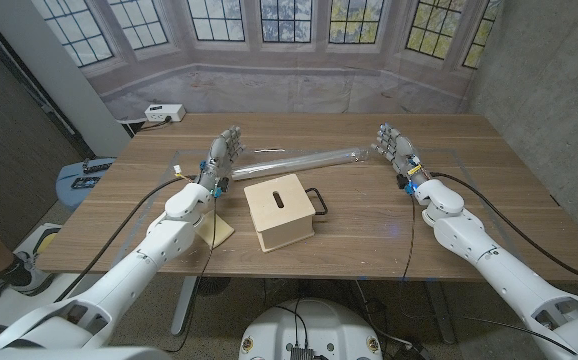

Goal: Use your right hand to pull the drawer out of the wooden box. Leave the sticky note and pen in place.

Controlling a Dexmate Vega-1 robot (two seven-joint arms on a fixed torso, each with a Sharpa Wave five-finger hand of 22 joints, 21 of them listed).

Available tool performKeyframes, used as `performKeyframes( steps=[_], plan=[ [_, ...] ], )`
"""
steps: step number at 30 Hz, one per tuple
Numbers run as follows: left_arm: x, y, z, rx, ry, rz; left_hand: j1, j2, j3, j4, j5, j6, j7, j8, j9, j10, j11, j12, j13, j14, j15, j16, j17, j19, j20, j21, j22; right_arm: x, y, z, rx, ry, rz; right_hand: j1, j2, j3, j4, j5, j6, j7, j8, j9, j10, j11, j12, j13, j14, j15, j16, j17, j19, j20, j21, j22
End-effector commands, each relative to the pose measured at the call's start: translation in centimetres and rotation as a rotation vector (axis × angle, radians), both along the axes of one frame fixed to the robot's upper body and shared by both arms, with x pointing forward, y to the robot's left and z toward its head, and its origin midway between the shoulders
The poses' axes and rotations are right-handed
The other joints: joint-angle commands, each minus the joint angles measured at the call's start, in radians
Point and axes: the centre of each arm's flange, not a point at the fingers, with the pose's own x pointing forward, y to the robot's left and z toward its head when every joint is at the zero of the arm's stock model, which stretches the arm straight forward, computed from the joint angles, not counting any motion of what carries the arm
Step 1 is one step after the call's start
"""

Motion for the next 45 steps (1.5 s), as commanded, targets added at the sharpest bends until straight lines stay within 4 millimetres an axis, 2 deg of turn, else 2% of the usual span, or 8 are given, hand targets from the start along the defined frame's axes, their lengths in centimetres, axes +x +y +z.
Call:
performKeyframes(
  steps=[1,11,24,33,45],
  plan=[
    [-0.7,-0.5,-0.3,0.009,0.022,-0.006,0.003,0.008,0.009,-0.002,0.006,0.005,0.002,0.002,0.001,-0.006,0.001,0.004,0.004,0.002,0.008,0.006,0.004,0.008,-0.001,0.005,0.002,0.0,-0.1,-0.3,-0.023,0.012,0.005,0.013,-0.002,0.005,-0.002,0.005,0.010,0.001,0.006,0.002,0.013,0.002,0.007,0.004,0.009,-0.010,0.008,0.002,0.008,-0.002,0.004,0.005],
    [-1.1,0.1,0.2,0.058,0.028,-0.002,0.008,0.008,0.012,-0.009,0.005,0.006,0.000,-0.001,0.002,-0.005,0.002,0.003,0.004,0.003,0.007,0.004,0.004,0.008,-0.001,0.003,0.002,-0.4,0.0,0.1,-0.064,0.002,-0.015,0.018,-0.002,0.005,-0.008,0.004,0.011,0.001,0.005,0.002,0.013,0.004,0.007,0.004,0.007,-0.012,0.008,-0.002,0.006,0.001,0.004,0.005],
    [-1.4,0.2,0.6,0.110,0.034,-0.011,0.017,0.009,0.015,-0.019,0.004,0.010,0.000,-0.003,0.002,-0.002,0.001,0.001,0.004,0.003,0.008,0.002,0.003,0.009,-0.001,0.002,0.002,-1.9,-0.7,1.0,-0.127,-0.015,-0.050,0.024,-0.002,0.004,-0.015,0.003,0.018,0.003,0.006,0.002,0.015,0.005,0.007,0.005,0.010,-0.010,0.010,-0.006,0.005,0.005,0.005,0.005],
    [-1.3,-0.1,0.9,0.143,0.035,-0.034,0.022,0.010,0.017,-0.025,0.003,0.011,-0.001,-0.004,0.002,-0.002,0.001,0.000,0.004,0.004,0.007,0.002,0.003,0.009,0.000,0.002,0.002,-2.5,-0.9,0.6,-0.186,-0.002,-0.074,0.029,0.000,0.004,-0.019,0.003,0.023,0.000,0.007,0.002,0.018,0.010,0.008,0.005,0.010,-0.011,0.011,-0.009,0.006,0.003,0.005,0.005],
    [-1.5,-0.4,0.8,0.152,0.033,-0.044,0.030,0.011,0.019,-0.034,0.002,0.013,-0.001,-0.006,0.002,0.000,0.003,-0.001,0.004,0.005,0.007,0.001,0.003,0.010,-0.001,0.001,0.002,-1.9,-2.5,-0.7,-0.238,0.049,-0.113,0.030,0.001,0.002,-0.021,0.002,0.029,-0.004,0.007,0.002,0.021,0.007,0.009,0.006,0.014,-0.012,0.014,-0.011,0.007,0.012,0.006,0.005]
  ],
)
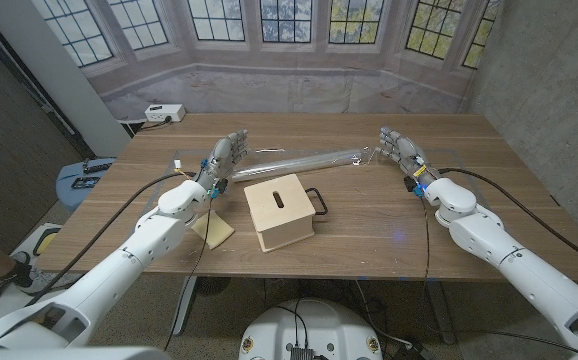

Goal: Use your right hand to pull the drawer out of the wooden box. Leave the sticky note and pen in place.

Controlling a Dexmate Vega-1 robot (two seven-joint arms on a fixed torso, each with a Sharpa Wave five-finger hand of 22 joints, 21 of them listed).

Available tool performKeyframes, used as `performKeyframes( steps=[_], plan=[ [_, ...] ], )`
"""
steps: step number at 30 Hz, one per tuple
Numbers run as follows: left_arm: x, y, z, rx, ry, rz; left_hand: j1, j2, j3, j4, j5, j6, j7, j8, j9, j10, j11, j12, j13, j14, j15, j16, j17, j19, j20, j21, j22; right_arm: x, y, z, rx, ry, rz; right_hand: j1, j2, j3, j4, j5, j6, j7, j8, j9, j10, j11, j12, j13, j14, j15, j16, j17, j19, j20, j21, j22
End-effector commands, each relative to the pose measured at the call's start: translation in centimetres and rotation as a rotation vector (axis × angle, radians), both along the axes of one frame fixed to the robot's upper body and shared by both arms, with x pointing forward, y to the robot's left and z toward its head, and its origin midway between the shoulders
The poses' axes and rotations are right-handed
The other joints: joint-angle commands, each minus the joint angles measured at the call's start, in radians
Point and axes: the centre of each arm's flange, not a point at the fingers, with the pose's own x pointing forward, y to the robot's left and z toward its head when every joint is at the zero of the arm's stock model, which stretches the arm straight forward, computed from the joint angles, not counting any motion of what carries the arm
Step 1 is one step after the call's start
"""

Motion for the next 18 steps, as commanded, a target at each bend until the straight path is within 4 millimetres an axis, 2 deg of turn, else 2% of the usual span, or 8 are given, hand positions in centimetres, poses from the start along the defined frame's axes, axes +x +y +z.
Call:
performKeyframes(
  steps=[1,18],
  plan=[
    [-0.1,-0.3,0.0,0.015,0.002,-0.013,0.014,0.003,0.002,-0.007,0.002,0.010,0.004,-0.002,0.002,0.000,0.003,-0.001,0.005,0.005,0.007,0.001,0.003,0.011,0.000,0.001,0.003,0.1,-1.5,-0.9,-0.050,0.036,-0.040,0.012,0.000,-0.001,-0.004,0.002,0.009,-0.006,0.007,0.002,0.007,-0.001,0.005,0.001,0.009,-0.017,0.006,0.001,0.003,0.009,0.006,0.005],
    [-0.1,-1.0,0.3,0.037,0.005,-0.024,0.022,0.004,0.004,-0.016,0.000,0.013,0.001,-0.003,0.003,0.003,0.000,-0.002,0.005,0.006,0.006,0.001,0.004,0.011,0.001,0.000,0.003,-0.6,-3.3,0.0,-0.091,0.036,-0.071,0.013,0.000,-0.004,-0.007,0.001,0.012,-0.007,0.006,0.003,0.008,-0.003,0.005,0.002,0.010,-0.018,0.008,-0.001,0.004,0.014,0.007,0.006]
  ],
)
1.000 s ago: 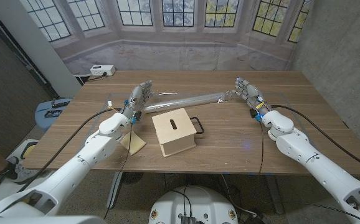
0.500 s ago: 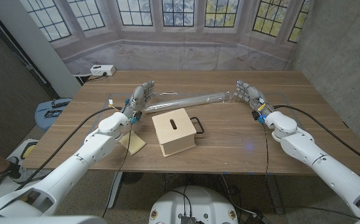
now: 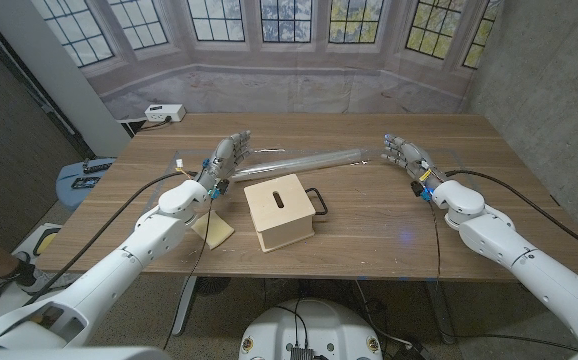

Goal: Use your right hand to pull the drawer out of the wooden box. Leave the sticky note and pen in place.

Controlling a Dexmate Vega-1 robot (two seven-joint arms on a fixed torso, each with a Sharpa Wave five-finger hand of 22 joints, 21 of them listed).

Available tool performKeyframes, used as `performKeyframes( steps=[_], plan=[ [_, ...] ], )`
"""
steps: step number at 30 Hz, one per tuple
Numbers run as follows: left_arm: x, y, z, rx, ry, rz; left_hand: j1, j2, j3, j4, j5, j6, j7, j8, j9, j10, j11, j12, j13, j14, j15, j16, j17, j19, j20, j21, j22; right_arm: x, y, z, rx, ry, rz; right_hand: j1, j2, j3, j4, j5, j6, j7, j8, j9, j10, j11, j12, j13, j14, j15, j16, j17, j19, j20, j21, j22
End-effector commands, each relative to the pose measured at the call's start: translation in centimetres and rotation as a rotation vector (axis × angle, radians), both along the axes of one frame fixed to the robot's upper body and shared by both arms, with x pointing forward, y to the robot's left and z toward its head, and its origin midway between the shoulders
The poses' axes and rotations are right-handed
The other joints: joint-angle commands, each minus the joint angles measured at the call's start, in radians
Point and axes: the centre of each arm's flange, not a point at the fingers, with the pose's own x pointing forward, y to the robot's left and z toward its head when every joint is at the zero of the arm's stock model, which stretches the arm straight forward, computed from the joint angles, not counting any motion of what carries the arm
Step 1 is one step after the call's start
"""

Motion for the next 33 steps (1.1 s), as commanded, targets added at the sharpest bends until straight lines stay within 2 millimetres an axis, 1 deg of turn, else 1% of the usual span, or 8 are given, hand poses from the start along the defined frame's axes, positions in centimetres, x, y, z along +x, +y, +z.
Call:
performKeyframes(
  steps=[1,9,21,33],
  plan=[
    [0.1,-0.6,0.2,0.017,0.001,-0.013,0.017,-0.002,0.000,-0.008,0.000,0.007,-0.004,-0.004,0.003,0.003,-0.001,-0.002,0.005,0.006,0.006,0.001,0.004,0.011,0.001,0.000,0.003,-0.6,-1.3,0.7,-0.036,-0.001,-0.024,0.013,0.000,0.000,-0.003,0.001,0.007,-0.001,0.002,0.003,0.008,-0.005,0.005,0.002,0.006,-0.014,0.008,-0.001,0.001,0.003,0.007,0.006],
    [-0.4,-1.1,0.6,0.051,-0.013,-0.022,0.019,-0.001,0.001,-0.010,0.000,0.010,-0.006,-0.004,0.003,0.006,-0.002,-0.002,0.005,0.009,0.005,0.001,0.004,0.012,0.003,0.001,0.003,-1.4,-1.2,1.2,-0.059,-0.021,-0.024,0.014,0.001,-0.001,-0.004,0.001,0.009,-0.003,0.002,0.003,0.009,-0.005,0.005,0.002,0.007,-0.012,0.009,-0.002,0.001,0.004,0.007,0.006],
    [-1.3,-1.9,0.1,0.102,0.007,-0.052,0.023,0.000,0.003,-0.014,0.000,0.019,-0.008,-0.002,0.004,0.017,-0.007,0.001,0.006,0.014,0.005,0.002,0.004,0.015,0.005,0.001,0.004,-2.8,-0.4,1.5,-0.122,-0.054,-0.030,0.016,0.001,-0.002,-0.007,0.001,0.013,-0.002,0.002,0.003,0.011,-0.004,0.005,0.002,0.008,-0.009,0.010,-0.003,0.002,0.008,0.007,0.006],
    [-3.1,-1.6,0.0,0.141,-0.007,-0.041,0.026,0.002,0.005,-0.016,-0.001,0.024,-0.008,-0.002,0.004,0.018,-0.008,0.000,0.006,0.015,0.004,0.002,0.004,0.017,0.005,0.002,0.004,-3.9,0.4,1.4,-0.192,-0.076,-0.056,0.021,0.003,-0.001,-0.011,0.002,0.021,-0.003,0.004,0.003,0.015,-0.002,0.007,0.002,0.010,-0.009,0.011,-0.006,0.003,0.011,0.008,0.006]
  ],
)
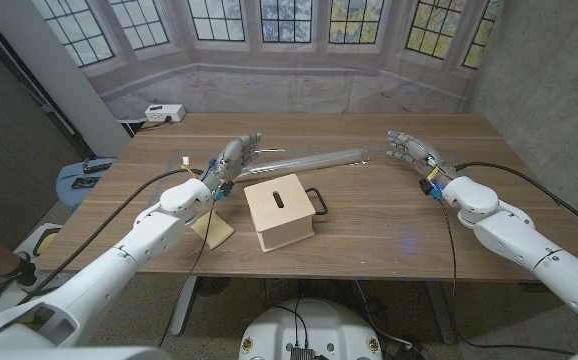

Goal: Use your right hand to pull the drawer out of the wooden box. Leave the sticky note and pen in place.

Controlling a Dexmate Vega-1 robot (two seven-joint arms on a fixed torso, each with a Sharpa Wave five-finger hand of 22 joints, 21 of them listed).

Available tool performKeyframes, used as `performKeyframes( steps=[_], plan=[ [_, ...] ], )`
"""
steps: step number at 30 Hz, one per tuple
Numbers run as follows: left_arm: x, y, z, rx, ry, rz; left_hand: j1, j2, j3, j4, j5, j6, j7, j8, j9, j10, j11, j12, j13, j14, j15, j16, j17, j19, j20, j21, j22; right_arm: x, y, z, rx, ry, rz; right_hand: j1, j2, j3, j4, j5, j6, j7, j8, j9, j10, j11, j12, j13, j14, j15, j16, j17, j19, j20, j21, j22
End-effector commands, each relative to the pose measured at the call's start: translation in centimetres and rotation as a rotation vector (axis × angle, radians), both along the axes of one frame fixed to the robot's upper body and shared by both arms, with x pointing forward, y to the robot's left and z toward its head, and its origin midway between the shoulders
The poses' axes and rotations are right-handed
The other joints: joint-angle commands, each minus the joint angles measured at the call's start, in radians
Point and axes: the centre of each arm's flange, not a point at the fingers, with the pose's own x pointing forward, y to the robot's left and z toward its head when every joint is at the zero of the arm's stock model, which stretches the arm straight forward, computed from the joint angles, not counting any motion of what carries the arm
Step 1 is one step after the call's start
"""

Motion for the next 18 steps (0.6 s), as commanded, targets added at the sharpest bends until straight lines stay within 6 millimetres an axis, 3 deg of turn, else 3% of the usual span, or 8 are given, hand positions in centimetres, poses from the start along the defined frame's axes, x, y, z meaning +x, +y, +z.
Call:
performKeyframes(
  steps=[1,18],
  plan=[
    [-1.6,0.2,-0.2,0.039,-0.011,0.009,0.012,-0.002,0.001,-0.004,-0.001,0.008,-0.002,0.003,0.004,0.007,0.003,0.000,0.006,0.006,0.002,0.002,0.005,0.010,-0.002,0.002,0.004,-1.2,0.8,0.0,-0.067,-0.024,-0.022,0.013,0.001,0.004,-0.006,0.002,0.010,0.001,0.004,0.003,0.012,0.003,0.007,0.002,0.011,-0.009,0.004,-0.001,0.003,0.011,0.008,0.001],
    [-3.8,1.0,0.0,0.079,-0.056,0.029,0.015,-0.002,0.003,-0.007,-0.002,0.012,-0.003,0.002,0.005,0.009,0.002,-0.002,0.006,0.007,0.002,0.002,0.005,0.010,-0.002,0.001,0.004,-2.7,2.8,1.2,-0.236,-0.110,-0.070,0.024,0.002,0.006,-0.016,0.002,0.036,0.004,0.010,0.004,0.041,0.003,0.016,0.003,0.035,-0.010,0.013,-0.004,0.021,0.010,0.014,0.002]
  ],
)
